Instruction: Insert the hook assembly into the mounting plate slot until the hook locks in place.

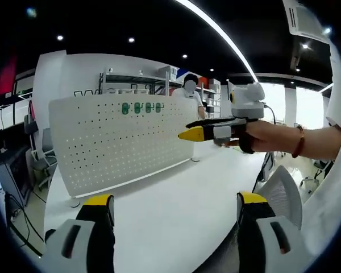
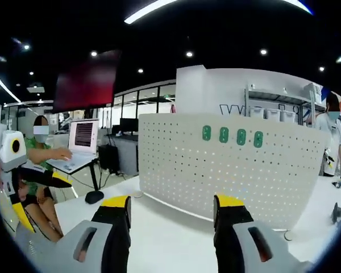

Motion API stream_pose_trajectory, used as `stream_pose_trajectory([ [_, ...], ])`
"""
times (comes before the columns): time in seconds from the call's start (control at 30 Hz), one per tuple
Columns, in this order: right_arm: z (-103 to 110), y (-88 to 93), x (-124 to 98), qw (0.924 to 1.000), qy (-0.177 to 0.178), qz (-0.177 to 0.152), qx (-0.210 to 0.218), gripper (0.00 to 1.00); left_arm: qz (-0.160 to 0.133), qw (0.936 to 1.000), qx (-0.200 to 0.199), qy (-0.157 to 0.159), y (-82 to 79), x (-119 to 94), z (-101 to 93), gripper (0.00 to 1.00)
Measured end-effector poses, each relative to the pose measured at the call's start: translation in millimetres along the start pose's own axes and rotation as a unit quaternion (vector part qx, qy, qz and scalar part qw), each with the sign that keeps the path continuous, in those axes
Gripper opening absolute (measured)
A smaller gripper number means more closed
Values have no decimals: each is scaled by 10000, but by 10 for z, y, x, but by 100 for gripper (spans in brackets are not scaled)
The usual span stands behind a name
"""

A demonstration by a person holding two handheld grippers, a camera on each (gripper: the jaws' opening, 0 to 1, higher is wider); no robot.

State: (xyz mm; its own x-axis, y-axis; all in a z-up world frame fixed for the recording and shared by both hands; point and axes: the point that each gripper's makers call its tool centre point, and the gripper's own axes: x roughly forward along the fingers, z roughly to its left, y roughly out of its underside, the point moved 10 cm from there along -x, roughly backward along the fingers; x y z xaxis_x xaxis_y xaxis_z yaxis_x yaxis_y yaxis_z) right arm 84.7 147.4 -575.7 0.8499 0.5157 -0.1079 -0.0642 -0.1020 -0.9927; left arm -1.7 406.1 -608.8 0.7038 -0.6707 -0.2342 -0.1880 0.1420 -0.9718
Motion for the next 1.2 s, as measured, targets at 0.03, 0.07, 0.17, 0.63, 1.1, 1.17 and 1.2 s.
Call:
stream_pose_trajectory([
  [0.03,-2,1,-35,10000,0,-3,-19,60,9,10000,0,0,-9,6,-10,91],
  [0.07,-3,1,-64,10000,2,12,-49,60,16,10000,6,8,-14,7,-23,91],
  [0.17,-25,5,-208,9999,24,65,-157,60,8,10000,3,-13,-15,17,-34,91],
  [0.63,-95,192,-766,9996,92,232,-111,65,-43,9999,-144,64,18,121,-128,92],
  [1.1,-96,392,-1072,9992,144,361,77,67,70,9997,-211,51,96,174,-147,92],
  [1.17,-115,399,-1070,9992,103,378,116,67,83,9996,-254,47,103,179,-152,91],
  [1.2,-131,403,-1065,9992,94,359,169,67,85,9996,-248,45,109,186,-152,92],
])
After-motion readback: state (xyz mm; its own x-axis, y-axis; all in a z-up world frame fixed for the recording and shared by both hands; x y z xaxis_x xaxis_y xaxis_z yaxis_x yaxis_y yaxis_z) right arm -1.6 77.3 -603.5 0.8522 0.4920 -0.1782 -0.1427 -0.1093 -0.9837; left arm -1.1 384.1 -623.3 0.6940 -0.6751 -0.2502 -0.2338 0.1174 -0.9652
